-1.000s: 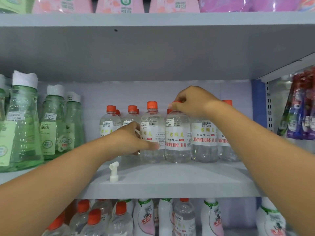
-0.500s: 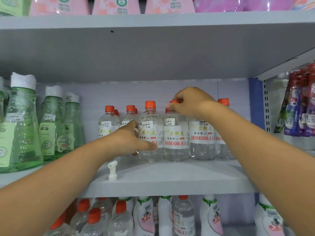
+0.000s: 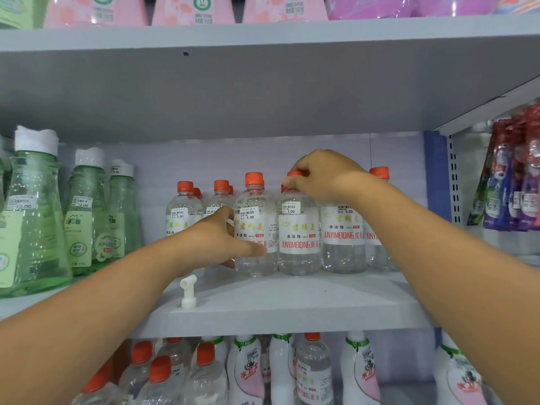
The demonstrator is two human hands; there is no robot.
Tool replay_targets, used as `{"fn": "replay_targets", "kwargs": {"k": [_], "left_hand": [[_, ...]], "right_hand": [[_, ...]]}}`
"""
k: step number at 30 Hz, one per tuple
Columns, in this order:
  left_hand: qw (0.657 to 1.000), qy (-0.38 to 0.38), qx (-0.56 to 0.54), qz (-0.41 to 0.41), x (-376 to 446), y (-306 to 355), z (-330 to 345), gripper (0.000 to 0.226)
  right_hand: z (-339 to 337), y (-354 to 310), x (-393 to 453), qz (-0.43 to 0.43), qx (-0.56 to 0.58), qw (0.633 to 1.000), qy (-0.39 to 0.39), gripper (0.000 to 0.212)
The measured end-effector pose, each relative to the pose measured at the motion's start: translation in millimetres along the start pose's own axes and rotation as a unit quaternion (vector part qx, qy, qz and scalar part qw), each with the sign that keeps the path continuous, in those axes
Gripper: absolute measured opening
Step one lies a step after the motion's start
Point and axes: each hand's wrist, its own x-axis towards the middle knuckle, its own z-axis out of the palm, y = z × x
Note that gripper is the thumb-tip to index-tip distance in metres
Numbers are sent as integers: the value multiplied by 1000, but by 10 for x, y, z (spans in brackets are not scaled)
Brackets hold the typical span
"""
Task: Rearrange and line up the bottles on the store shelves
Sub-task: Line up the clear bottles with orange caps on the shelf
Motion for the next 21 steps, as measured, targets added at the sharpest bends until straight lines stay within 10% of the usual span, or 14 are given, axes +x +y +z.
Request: {"fn": "replay_targets", "kwargs": {"k": [21], "left_hand": [[1000,-6,7,4,-8,8,-2,65]], "right_hand": [[66,-65,-57,40,-62,996,51,48]]}}
